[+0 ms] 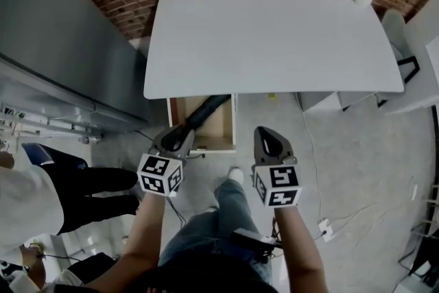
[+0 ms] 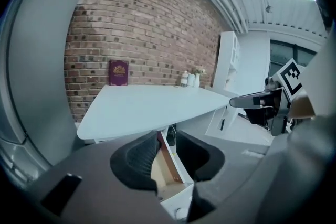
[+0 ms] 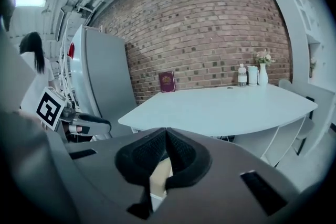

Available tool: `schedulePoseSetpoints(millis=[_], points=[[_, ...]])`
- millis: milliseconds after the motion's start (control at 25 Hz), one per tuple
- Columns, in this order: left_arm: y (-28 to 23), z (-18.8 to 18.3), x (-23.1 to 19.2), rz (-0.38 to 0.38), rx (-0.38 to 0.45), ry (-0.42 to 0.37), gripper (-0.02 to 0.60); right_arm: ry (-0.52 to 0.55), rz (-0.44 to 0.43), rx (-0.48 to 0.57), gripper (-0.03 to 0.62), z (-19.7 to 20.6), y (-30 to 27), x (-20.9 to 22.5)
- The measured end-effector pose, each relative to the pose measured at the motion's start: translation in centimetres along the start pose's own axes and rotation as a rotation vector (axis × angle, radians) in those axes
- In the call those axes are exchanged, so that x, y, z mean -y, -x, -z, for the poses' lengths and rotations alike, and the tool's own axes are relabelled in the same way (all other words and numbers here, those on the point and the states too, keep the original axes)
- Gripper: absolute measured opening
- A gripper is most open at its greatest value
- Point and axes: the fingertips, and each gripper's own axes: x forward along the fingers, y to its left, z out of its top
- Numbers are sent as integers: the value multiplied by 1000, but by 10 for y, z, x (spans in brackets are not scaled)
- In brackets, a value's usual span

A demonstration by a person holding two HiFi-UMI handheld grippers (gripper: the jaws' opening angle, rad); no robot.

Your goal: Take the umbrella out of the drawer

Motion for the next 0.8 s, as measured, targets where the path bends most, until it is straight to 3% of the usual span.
schedulePoseSetpoints(millis=[240, 480, 640, 800], points=[[-35, 11, -8, 27, -36, -2, 182, 11, -101, -86, -8, 26, -38, -6], [-67, 50, -28, 41, -105, 30, 176, 10, -158, -151, -8, 67, -67, -26], [-89, 86, -40, 42, -178, -12, 160, 12, -176, -166, -8, 92, -88, -34], [-110, 120, -49, 52, -256, -59, 187, -37, -156, -171, -8, 115, -108, -29]])
